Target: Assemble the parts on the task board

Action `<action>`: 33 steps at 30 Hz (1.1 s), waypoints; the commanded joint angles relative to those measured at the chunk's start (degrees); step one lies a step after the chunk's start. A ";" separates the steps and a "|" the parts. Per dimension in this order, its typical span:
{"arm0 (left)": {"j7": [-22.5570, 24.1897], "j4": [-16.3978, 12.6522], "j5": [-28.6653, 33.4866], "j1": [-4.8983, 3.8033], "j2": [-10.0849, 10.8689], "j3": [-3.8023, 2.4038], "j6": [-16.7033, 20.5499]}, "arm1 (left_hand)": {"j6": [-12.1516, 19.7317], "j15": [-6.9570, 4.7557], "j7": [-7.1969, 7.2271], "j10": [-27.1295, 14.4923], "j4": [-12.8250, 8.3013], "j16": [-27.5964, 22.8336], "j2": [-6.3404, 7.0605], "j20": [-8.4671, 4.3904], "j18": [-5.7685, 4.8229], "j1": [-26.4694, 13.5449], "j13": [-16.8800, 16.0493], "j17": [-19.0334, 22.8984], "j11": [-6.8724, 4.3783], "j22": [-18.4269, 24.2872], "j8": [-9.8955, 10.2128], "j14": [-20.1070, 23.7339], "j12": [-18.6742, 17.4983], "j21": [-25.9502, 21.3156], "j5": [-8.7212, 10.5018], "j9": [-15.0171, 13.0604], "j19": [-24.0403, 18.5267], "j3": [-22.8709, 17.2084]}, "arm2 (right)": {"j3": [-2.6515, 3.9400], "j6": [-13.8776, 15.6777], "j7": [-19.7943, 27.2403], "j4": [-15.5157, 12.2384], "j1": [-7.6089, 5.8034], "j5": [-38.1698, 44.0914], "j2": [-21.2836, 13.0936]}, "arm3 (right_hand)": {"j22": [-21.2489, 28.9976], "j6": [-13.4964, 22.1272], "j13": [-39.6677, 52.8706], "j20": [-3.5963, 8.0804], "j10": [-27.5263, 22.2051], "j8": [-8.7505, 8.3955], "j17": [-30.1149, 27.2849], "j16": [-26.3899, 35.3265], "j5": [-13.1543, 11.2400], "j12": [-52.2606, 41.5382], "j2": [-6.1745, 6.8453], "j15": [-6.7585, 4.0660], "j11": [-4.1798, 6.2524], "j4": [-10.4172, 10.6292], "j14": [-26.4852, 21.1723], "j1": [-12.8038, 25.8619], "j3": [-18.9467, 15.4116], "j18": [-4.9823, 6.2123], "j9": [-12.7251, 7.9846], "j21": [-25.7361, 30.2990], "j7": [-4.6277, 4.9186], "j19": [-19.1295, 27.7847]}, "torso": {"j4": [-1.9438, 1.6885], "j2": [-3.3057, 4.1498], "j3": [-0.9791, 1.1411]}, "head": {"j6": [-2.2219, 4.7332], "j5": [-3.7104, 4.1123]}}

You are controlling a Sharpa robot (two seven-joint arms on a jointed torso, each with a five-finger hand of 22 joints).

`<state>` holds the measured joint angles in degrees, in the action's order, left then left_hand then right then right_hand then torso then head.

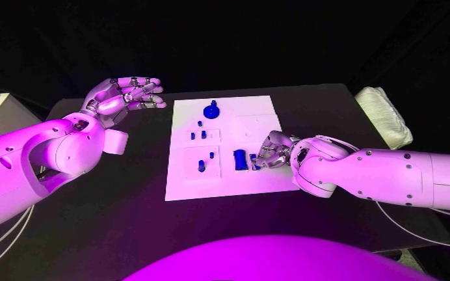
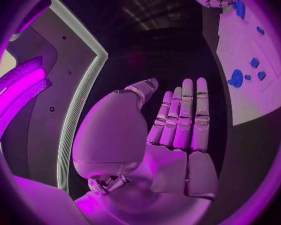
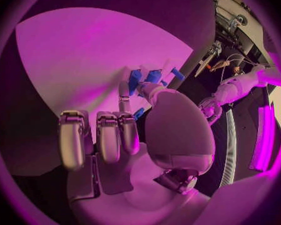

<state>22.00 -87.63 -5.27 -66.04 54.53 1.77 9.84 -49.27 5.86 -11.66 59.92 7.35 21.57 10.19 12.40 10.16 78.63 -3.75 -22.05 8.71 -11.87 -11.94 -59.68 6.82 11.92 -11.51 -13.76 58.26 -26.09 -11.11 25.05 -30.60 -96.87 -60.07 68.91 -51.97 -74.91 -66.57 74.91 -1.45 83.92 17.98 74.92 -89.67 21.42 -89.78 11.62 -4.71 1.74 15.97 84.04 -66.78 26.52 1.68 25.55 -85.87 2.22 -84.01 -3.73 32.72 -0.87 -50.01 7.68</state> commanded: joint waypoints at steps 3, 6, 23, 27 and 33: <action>0.19 -0.19 -0.24 -0.03 0.02 -0.04 -0.95 | -0.07 0.08 -0.15 0.25 -0.27 0.31 0.27 -0.18 0.04 0.22 -0.01 -0.06 0.20 -0.08 -0.19 0.37 0.11 0.27 -0.18 0.09 -0.07 0.01 | -0.09 -0.54 0.09 0.68 0.18 0.15 0.20 | -14.01 -0.17 15.09 0.25 6.08 0.16 15.08 -0.33 -0.15 -0.22 0.07 -0.31 0.26 -0.07 5.96 0.67 0.33 -0.87 -0.09 -0.06 -0.11 -4.88 | 0.01 0.00 0.00 | 0.01 0.03; 0.17 -0.17 -0.24 -0.03 0.02 -0.04 -0.97 | -0.07 0.08 -0.15 0.25 -0.27 0.31 0.27 -0.18 0.04 0.22 -0.01 -0.06 0.20 -0.08 -0.19 0.37 0.11 0.27 -0.18 0.09 -0.07 0.01 | -0.09 -0.46 0.17 0.76 0.19 0.15 0.29 | -14.01 -0.17 15.09 0.25 6.08 0.17 15.08 -0.33 -0.16 -0.22 0.04 -0.31 0.26 -0.06 5.96 0.72 0.36 -0.87 -0.09 -0.08 -0.11 -4.89 | 0.04 0.00 0.01 | 0.01 0.01; -0.03 -0.17 -0.24 -0.03 0.04 -0.04 -1.01 | -0.06 0.12 -0.19 0.24 -0.28 0.48 0.27 -0.18 0.03 0.24 -0.01 -0.11 0.23 -0.14 -0.18 0.52 0.09 0.32 -0.24 0.14 -0.13 -0.03 | -0.08 -3.23 0.36 0.87 0.30 -0.25 0.55 | -13.99 -0.01 15.09 0.22 6.08 0.42 15.08 -0.33 -1.49 -0.22 0.02 -0.25 0.17 0.07 5.96 2.70 0.47 -0.86 -0.01 -0.02 0.01 -4.87 | 0.05 -0.07 -0.01 | 0.01 0.02; -0.06 -0.15 -0.24 -0.03 0.01 -0.04 -1.00 | -0.06 0.12 -0.19 0.24 -0.28 0.48 0.27 -0.18 0.03 0.24 -0.01 -0.11 0.23 -0.14 -0.18 0.52 0.09 0.32 -0.24 0.14 -0.13 -0.03 | -0.08 -3.32 0.39 0.88 0.33 -0.30 0.54 | -13.99 0.02 15.09 0.21 6.08 0.48 15.08 -0.33 -2.05 -0.22 0.09 -0.23 0.15 0.05 5.96 3.15 0.45 -0.85 0.00 0.01 0.02 -4.85 | 0.08 -0.07 -0.01 | 0.01 0.06; -0.11 -0.09 -0.24 -0.03 -0.02 -0.04 -0.97 | -0.07 0.14 -0.22 0.23 -0.23 0.59 0.23 -0.18 0.02 0.19 -0.01 -0.15 0.25 -0.18 -0.18 0.60 0.08 0.35 -0.26 0.17 -0.17 -0.05 | -0.08 -3.12 0.49 0.91 0.35 -0.31 0.36 | -13.97 0.15 15.09 0.18 6.08 0.71 15.08 -0.33 -4.69 -0.22 0.17 -0.22 0.16 -0.49 5.96 3.83 0.59 -0.84 0.04 0.05 -0.01 -4.84 | 0.05 -0.06 0.01 | 0.01 0.12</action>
<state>21.69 -87.63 -5.35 -66.04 54.58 1.77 9.74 -49.27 6.05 -11.66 59.92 7.35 21.90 10.19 12.40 10.16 78.63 -3.75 -22.10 8.71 -11.96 -11.94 -59.48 6.82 11.92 -11.51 -13.69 58.26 -26.09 -11.18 23.06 -30.44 -95.94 -59.79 68.60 -51.56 -74.93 -66.68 74.91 -1.45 83.92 18.41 74.91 -89.67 17.05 -89.78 11.76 -4.71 1.73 15.80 84.04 -63.34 27.16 1.68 25.55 -85.87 2.11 -84.01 -3.66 32.65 -0.87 -50.01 7.77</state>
